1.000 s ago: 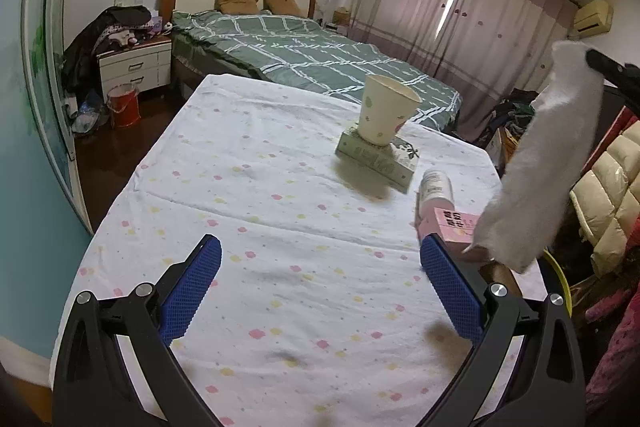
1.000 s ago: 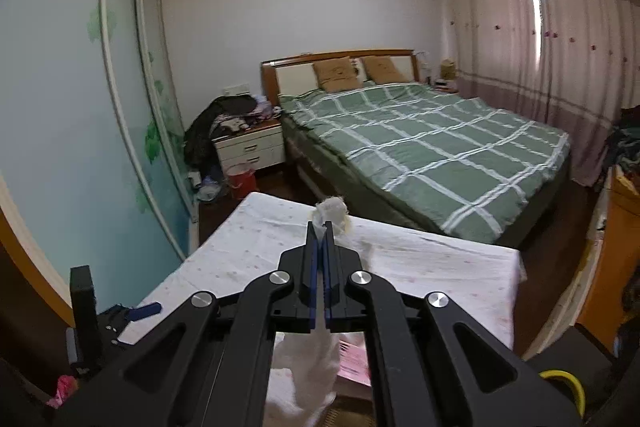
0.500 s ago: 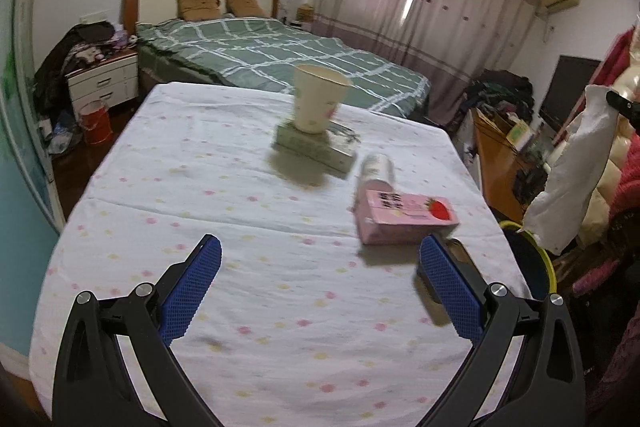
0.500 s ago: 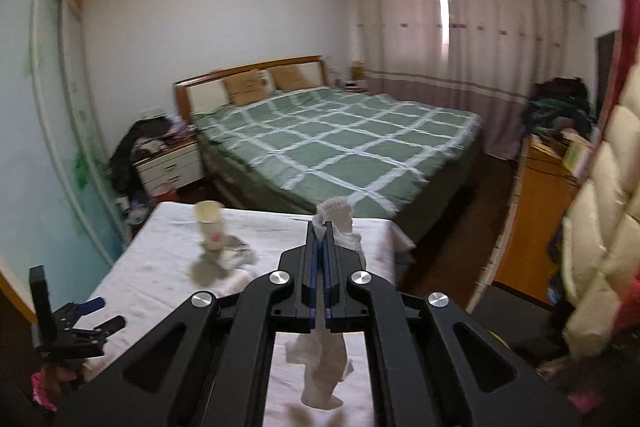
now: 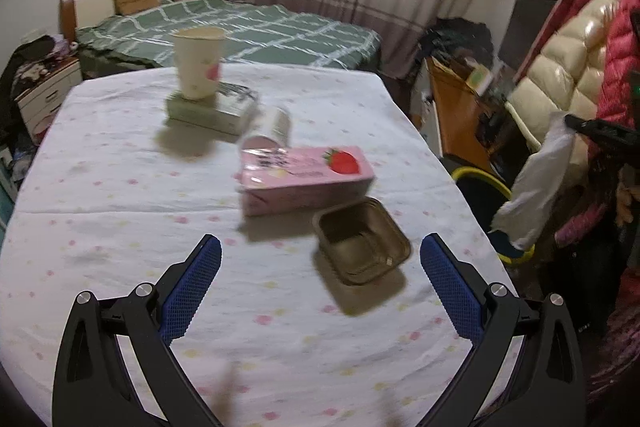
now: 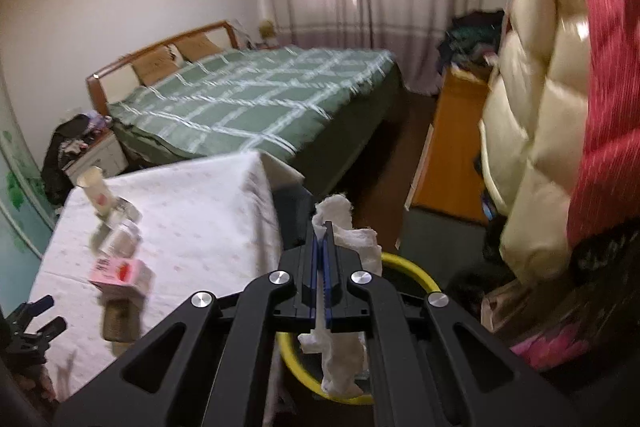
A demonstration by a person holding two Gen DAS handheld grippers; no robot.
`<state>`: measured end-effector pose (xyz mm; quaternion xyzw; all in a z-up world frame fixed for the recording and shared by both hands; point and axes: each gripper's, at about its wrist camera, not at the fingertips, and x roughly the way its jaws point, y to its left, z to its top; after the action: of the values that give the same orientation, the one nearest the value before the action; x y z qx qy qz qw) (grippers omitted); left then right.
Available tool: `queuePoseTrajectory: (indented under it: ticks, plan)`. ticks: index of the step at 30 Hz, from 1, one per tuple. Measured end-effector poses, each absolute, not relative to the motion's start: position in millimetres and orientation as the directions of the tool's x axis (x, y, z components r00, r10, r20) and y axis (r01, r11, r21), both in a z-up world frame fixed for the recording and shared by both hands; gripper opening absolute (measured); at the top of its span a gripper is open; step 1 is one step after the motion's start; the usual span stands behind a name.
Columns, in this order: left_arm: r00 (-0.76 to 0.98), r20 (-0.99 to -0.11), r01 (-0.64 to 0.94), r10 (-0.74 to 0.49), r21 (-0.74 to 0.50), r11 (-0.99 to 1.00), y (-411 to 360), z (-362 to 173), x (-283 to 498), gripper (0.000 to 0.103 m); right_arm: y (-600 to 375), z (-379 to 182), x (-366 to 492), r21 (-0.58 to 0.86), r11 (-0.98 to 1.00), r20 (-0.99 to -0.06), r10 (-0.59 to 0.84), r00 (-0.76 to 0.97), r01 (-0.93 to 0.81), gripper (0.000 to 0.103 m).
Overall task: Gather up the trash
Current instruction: 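Lift the tissue with the right tool, carry it over the bin, release, then grasp the brown plastic tray with the left tool and lift it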
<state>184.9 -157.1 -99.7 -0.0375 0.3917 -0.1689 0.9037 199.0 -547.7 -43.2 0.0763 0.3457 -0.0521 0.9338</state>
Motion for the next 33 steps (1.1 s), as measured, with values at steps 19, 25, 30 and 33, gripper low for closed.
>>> queuePoseTrajectory:
  ticks: [19, 25, 30, 33]
  plan:
    - [0.56, -0.778, 0.285, -0.285, -0.142, 0.948, -218.0, -135.9, 207.7, 0.098, -572.5, -105.0, 197.7, 0.146, 0.973, -0.729, -0.017, 0.685, 0.179, 0.023]
    - [0.576, -0.787, 0.243, -0.222, -0.094, 0.965, -224.0, -143.5, 220.3, 0.098, -568.1, -110.1, 194.8, 0.167, 0.973, -0.73, 0.016, 0.683, 0.157, 0.023]
    - [0.57, -0.796, 0.23, -0.203, -0.082, 0.97, -229.5, -148.8, 229.9, 0.098, -565.0, -112.7, 194.2, 0.171, 0.974, -0.734, 0.027, 0.678, 0.147, 0.024]
    - [0.559, -0.804, 0.227, -0.204, -0.089, 0.97, -231.3, -153.4, 234.6, 0.098, -563.7, -115.3, 194.7, 0.172, 0.975, -0.739, 0.032, 0.673, 0.142, 0.024]
